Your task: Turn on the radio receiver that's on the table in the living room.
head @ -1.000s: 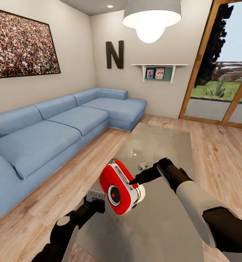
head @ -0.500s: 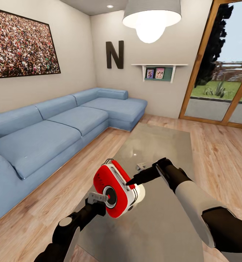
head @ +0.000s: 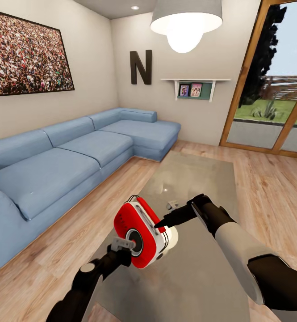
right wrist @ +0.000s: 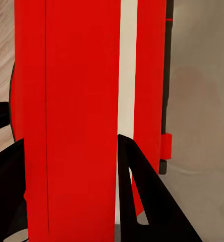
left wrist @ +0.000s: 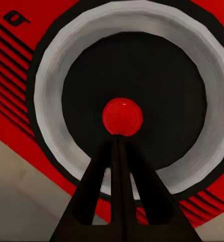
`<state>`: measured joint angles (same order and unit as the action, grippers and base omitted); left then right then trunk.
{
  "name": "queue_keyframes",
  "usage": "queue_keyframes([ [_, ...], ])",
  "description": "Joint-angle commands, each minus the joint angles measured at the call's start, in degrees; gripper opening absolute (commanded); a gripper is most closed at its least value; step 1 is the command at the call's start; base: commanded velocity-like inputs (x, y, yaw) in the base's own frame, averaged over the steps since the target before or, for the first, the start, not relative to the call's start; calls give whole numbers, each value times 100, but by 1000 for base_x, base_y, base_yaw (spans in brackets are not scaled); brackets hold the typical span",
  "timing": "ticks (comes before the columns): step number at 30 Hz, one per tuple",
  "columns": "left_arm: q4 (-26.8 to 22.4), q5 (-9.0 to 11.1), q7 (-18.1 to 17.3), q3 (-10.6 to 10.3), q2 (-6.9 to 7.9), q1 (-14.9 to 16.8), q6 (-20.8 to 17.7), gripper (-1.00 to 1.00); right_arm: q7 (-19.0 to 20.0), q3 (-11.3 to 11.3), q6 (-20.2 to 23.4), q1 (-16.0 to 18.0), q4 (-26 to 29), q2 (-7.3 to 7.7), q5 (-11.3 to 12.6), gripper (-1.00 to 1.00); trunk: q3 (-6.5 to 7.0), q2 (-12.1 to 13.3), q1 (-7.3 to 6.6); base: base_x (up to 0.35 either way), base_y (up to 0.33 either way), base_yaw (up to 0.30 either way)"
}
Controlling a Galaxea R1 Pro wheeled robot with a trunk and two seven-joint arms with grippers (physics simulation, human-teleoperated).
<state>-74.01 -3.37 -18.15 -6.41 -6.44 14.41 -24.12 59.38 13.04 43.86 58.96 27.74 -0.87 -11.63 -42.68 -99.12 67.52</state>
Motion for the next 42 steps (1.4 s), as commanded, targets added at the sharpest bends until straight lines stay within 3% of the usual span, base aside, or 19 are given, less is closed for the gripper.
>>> queue_keyframes([
  [1, 70, -40, 2, 0, -8, 43, 2, -100, 3, -12, 26, 1, 3, -1, 55, -100, 0, 0, 0, 0, 0, 0],
  [17, 146, -90, 31, 14, 3, 185, -8, -100, -82, -5, 34, 1, 3, -1, -1, -100, 0, 0, 0, 0, 0, 0],
  [20, 123, -102, 59, 196, 43, 185, -42, -100, -594, -5, 50, 1, 3, -2, -142, -100, 0, 0, 0, 0, 0, 0],
  [23, 257, -108, 185, 764, 153, 182, -31, -100, -1227, -10, 61, 1, 3, -30, -193, -100, 0, 0, 0, 0, 0, 0],
  [25, 466, -105, 245, 1286, 231, 178, -14, -100, -1463, -11, 66, 1, 3, -53, -199, -100, 0, 0, 0, 0, 0, 0],
  [26, 563, -104, 260, 1553, 256, 177, -8, -100, -1530, -11, 68, 1, 3, -60, -202, -100, 0, 0, 0, 0, 0, 0],
  [28, 788, -109, 277, 2295, 355, 175, 1, -100, -1618, -12, 70, 1, 3, -68, -207, -100, 0, 0, 0, 0, 0, 0],
  [33, 1384, -111, 286, 3294, 569, 161, 8, -100, -1700, -12, 70, 1, -4, -79, -209, -100, 0, 0, 0, 0, 0, 0],
  [35, 1668, -111, 286, 3519, 606, 152, 70, -100, -1852, -12, 70, 1, -5, -80, -208, -100, 0, 0, 0, 0, 0, 0],
  [39, 2771, -97, 272, 4030, 963, 142, 371, -100, -2616, -12, 276, 1, -43, -201, -183, -100, 0, 0, 0, 0, 0, 0],
  [42, 3035, -85, 261, 4113, 1037, 141, 389, -100, -2789, -12, 469, 1, -57, -235, -177, -100, 0, 0, 0, 0, 0, 0],
])
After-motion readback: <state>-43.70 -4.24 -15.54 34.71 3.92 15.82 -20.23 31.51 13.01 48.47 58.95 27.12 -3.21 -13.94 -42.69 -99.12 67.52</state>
